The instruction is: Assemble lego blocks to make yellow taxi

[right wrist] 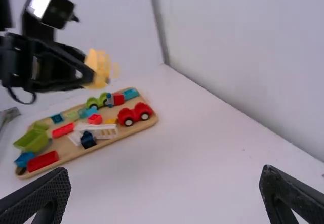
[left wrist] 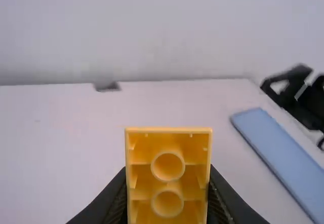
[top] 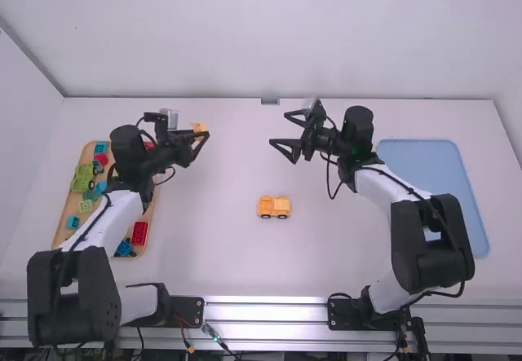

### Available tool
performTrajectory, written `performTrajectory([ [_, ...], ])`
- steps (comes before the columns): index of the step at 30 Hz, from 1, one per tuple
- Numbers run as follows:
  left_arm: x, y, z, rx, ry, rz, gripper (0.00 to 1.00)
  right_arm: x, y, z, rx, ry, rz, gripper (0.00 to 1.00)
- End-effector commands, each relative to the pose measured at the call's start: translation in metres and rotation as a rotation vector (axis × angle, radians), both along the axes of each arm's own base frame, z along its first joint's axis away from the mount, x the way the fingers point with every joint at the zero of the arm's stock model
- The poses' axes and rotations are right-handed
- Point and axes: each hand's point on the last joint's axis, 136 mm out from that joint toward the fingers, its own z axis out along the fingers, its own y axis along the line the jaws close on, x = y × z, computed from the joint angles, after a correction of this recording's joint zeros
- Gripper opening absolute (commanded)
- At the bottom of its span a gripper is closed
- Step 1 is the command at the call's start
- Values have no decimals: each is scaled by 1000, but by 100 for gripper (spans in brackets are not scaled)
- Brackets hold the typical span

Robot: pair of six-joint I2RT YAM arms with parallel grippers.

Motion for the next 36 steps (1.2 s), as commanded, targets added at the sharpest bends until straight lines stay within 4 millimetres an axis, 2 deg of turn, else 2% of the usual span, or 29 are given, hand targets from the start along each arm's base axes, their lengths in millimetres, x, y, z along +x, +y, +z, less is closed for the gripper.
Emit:
performTrajectory([
  [1, -4, -28, -7, -13, -5, -151, 21, -13, 11, 20, 23, -50, 130, 99],
  [4, -9, -52, -7, -53, -37, -321, 17, -4, 7, 15, 38, 13, 143, 99],
  [7, -11, -65, -9, -84, -58, -434, 16, -22, 6, 17, 72, 11, 322, 99],
  [8, -13, -69, -10, -94, -71, -482, 16, -23, 5, 16, 82, 32, 372, 96],
  [10, -14, -76, -12, -106, -99, -554, 16, -14, 8, 10, 91, 108, 389, 95],
  [14, -15, -92, -14, -101, -138, -609, 13, -1, 25, -2, 97, 209, 416, 93],
  [18, -13, -108, -15, -80, -159, -600, 13, -2, 41, -7, 94, 266, 474, 92],
  [21, -16, -119, -16, -57, -190, -613, 13, -8, 51, -6, 88, 270, 531, 82],
  [29, -12, -114, -13, -50, -215, -601, 11, -18, 56, -8, 82, 263, 577, 71],
  [36, -8, -113, -6, -49, -245, -579, 11, -17, 56, -8, 83, 248, 571, 60],
])
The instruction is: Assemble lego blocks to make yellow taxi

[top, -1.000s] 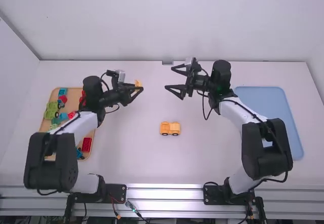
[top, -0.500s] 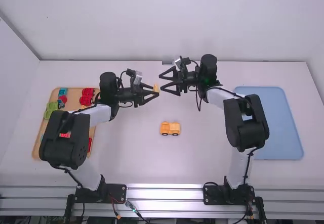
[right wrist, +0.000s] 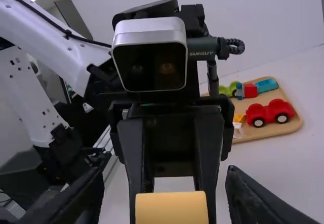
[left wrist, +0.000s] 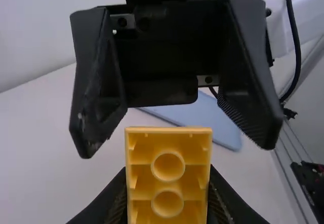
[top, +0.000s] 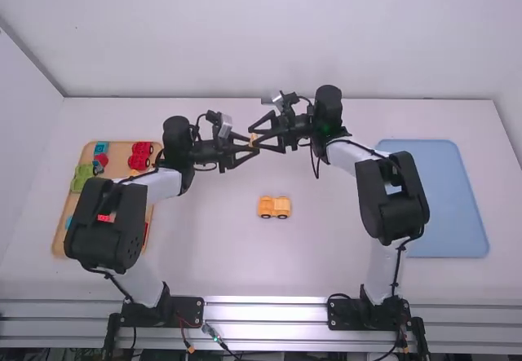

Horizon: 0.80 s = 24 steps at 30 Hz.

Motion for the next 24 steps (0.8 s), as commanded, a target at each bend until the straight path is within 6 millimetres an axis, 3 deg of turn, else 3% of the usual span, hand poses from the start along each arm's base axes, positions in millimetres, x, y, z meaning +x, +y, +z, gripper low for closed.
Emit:
performTrajectory([
  [1, 9, 3, 7, -6, -7, 33, 11, 1, 1, 0, 6, -19, 17, 60],
  [7, 14, 2, 7, -5, -5, 61, 11, 0, 0, 0, 8, -27, 21, 43],
  [12, 15, 4, 10, -8, -27, 65, 11, 0, 1, 0, 10, -31, 23, 37],
  [24, 25, 8, 13, -13, -27, 123, 11, 0, 0, 0, 11, -36, 22, 40],
])
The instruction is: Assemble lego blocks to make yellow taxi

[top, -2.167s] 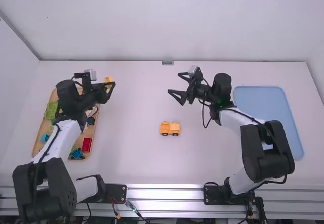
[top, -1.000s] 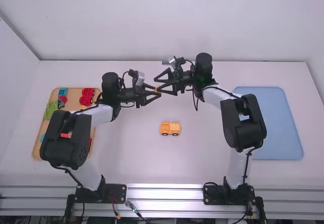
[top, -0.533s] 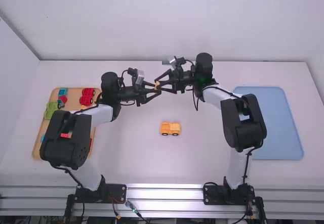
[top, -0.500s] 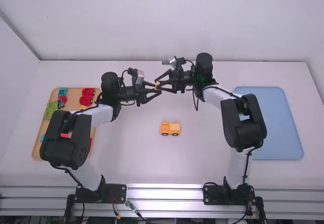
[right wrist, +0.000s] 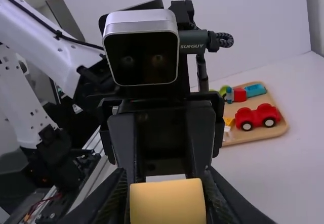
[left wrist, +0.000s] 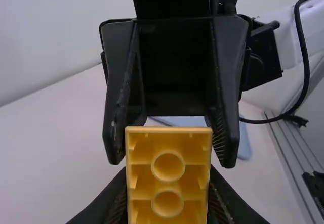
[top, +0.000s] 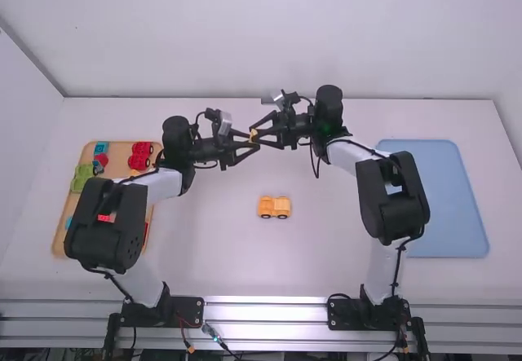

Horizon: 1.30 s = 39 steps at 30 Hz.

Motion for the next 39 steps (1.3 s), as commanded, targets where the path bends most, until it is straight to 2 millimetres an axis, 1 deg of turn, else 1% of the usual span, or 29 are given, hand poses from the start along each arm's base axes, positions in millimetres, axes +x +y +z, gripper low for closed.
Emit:
performTrajectory([
  [1, 16, 6, 8, -4, -17, 72, 11, -6, -1, 0, 3, -5, 54, 39],
  [4, 15, 5, 10, -5, -30, 69, 11, -6, -1, 0, 3, -5, 54, 37],
  [7, 17, 8, 11, -7, -39, 77, 11, -6, -1, 1, 3, -5, 54, 33],
  [9, 16, 6, 11, -7, -38, 72, 11, -6, -1, 1, 3, -5, 54, 30],
  [11, 16, 6, 11, -7, -39, 71, 11, -6, -1, 1, 3, -6, 54, 24],
  [14, 18, 9, 11, -7, -41, 85, 11, -6, -1, 1, 3, -5, 54, 19],
  [17, 20, 7, 11, -6, -41, 98, 14, -6, -1, 1, 3, -5, 55, 18],
  [19, 20, 8, 11, -5, -42, 101, 26, -5, -1, 1, 3, -6, 53, 18],
  [20, 21, 9, 11, -5, -41, 105, 83, -5, -1, 1, 4, -9, 53, 17],
  [21, 21, 9, 11, -5, -41, 105, 83, -5, -1, 1, 4, -9, 53, 17],
  [22, 21, 10, 11, -5, -39, 106, 99, -5, -1, 1, 5, -11, 52, 17],
  [25, 20, 7, 8, -1, -22, 99, 99, -2, 0, 2, 6, -16, 31, 15],
  [27, 19, 7, -3, 26, 2, 96, 99, 7, 2, 2, 5, -18, -21, 20],
  [28, 17, 7, -11, 49, 8, 92, 99, 12, 3, 2, 5, -19, -47, 21],
  [30, 13, 7, -27, 95, 24, 81, 99, 20, 2, 2, 4, -21, -90, 17],
  [32, 7, 9, -47, 154, 36, 64, 99, 30, -1, 1, 2, -17, -142, 16],
  [33, 6, 11, -54, 176, 48, 70, 99, 32, -2, 1, 2, -20, -155, 14],
  [34, 9, 19, -68, 223, 86, 110, 99, 36, -3, 0, 1, -26, -176, 13],
  [37, 16, 33, -89, 297, 168, 206, 99, 44, -5, -4, -12, -9, -217, 13],
  [39, 21, 45, -102, 347, 214, 275, 99, 51, -4, -12, -34, 3, -260, 12],
])
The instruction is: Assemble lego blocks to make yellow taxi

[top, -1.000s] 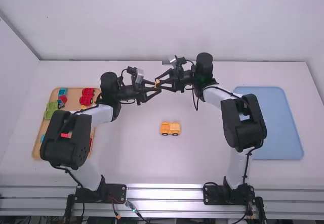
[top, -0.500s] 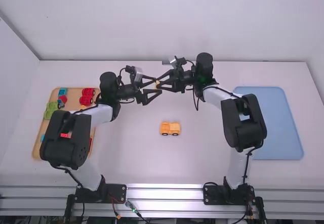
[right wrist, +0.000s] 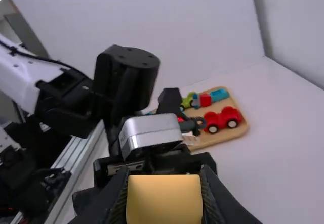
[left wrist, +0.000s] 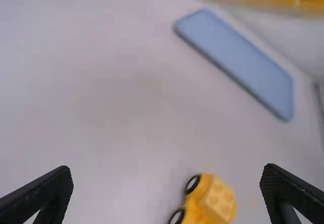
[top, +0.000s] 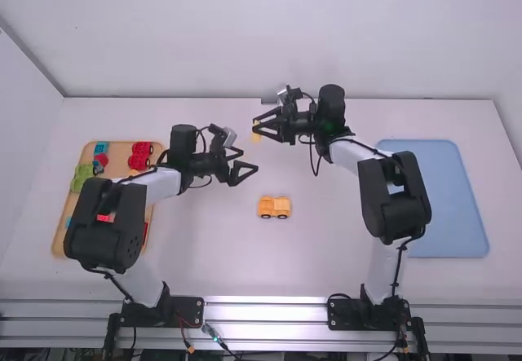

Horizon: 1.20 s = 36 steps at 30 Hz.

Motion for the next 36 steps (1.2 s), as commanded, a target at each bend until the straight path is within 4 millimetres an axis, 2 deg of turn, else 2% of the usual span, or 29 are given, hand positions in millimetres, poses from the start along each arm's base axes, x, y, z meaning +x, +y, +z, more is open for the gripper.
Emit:
performTrajectory([
  [1, 20, 24, -11, 117, -51, 103, 99, 17, 1, -5, -19, -29, -76, 11],
  [7, 35, 67, -15, 120, 15, 255, 99, 30, 19, -27, -178, -7, -156, 9],
  [12, 41, 127, -18, 82, 109, 423, 99, 30, 28, -47, -460, -43, -207, 7],
  [15, 39, 176, -15, 14, 160, 534, 99, 12, 32, -60, -675, -115, -171, 8],
  [21, 25, 212, 13, -85, 32, 468, 99, -19, 48, -88, -878, -188, -110, 8],
  [23, 23, 233, 21, -86, 8, 517, 99, -33, 58, -108, -946, -191, -73, 7],
  [24, 23, 235, 23, -84, 3, 523, 99, -35, 59, -111, -957, -192, -68, 5],
  [25, 21, 244, 29, -82, -13, 543, 99, -44, 63, -124, -1008, -197, -38, 3],
  [27, 18, 251, 36, -77, -27, 562, 99, -56, 67, -137, -1064, -205, 20, 3],
  [29, 14, 258, 48, -69, -56, 582, 99, -73, 69, -155, -1155, -224, 120, 8],
  [30, 12, 260, 53, -65, -68, 589, 99, -77, 69, -162, -1198, -237, 151, 11],
  [36, 7, 259, 65, -50, -107, 592, 99, -87, 59, -193, -1392, -278, 291, 11],
])
